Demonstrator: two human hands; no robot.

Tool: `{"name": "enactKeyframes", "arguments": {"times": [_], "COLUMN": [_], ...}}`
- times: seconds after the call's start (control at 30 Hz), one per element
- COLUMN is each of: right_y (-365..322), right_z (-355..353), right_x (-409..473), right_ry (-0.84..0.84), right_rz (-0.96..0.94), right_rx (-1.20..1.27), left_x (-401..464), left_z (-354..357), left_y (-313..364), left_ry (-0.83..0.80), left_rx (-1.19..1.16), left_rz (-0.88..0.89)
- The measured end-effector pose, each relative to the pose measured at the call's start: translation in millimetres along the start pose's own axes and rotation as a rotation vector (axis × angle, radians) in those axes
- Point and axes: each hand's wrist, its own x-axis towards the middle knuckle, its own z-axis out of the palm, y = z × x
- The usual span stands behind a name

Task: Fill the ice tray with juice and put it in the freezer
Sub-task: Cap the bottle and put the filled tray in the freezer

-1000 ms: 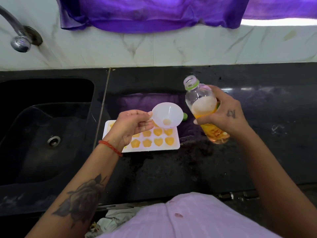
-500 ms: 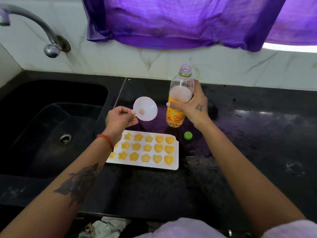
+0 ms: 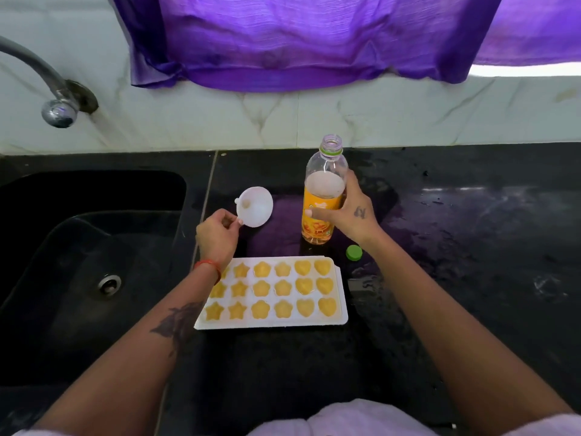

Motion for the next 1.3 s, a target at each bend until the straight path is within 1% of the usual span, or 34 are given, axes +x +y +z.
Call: {"name": "enactKeyframes", "arguments": {"times": [0.07,0.13,0.2,0.23,0.3,0.33,0.4,0.47,0.53,0.6,0.67,0.73,0.77,0.83,0.9,0.97,1.07,1.2,1.3], "right_y": [7,16,30,37,52,59,69,71,67,54,31,-1,-19,-55,-86,-105,-117,-130,-139], "right_z": [-8,-15,-19,-19,-15,-12,-7,-7,-12,-23,-36,-50,-56,-64,-66,-63,-59,-64,-65], "right_x": [-2,-9,-23,-31,-47,-54,-63,-66,-63,-55,-42,-27,-19,-4,10,22,33,39,44], "right_ry": [-0.064,-0.043,-0.006,-0.024,-0.13,-0.195,-0.277,-0.271,-0.246,-0.213,-0.062,0.112,0.16,0.186,0.139,0.026,-0.15,-0.308,-0.4], "right_rz": [0.082,0.172,0.214,0.214,0.204,0.194,0.131,0.051,0.006,0.017,0.023,-0.055,-0.112,-0.217,-0.325,-0.409,-0.48,-0.547,-0.643], "right_rx": [-0.021,-0.11,-0.329,-0.454,-0.647,-0.718,-0.847,-0.902,-0.907,-0.876,-0.717,-0.523,-0.434,-0.321,-0.372,-0.546,-0.784,-0.965,-1.129], "left_x": [1,0,-4,-7,-13,-16,-24,-28,-29,-25,-21,-19,-19,-20,-21,-21,-22,-23,-23], "left_z": [-2,-4,-5,-4,0,4,13,22,29,33,36,39,40,40,40,39,37,36,36], "left_y": [-3,-4,0,6,25,37,62,86,106,125,137,142,143,142,142,141,139,138,138], "left_ry": [-0.027,-0.018,0.033,0.06,0.067,0.035,-0.096,-0.254,-0.364,-0.442,-0.497,-0.52,-0.525,-0.54,-0.548,-0.549,-0.552,-0.572,-0.583], "left_rx": [0.101,0.195,0.256,0.257,0.214,0.174,0.062,-0.034,-0.093,-0.142,-0.176,-0.204,-0.226,-0.266,-0.287,-0.301,-0.326,-0.322,-0.318], "left_rz": [0.009,0.041,0.132,0.2,0.339,0.409,0.541,0.604,0.567,0.499,0.464,0.442,0.428,0.396,0.381,0.375,0.362,0.358,0.352]}}
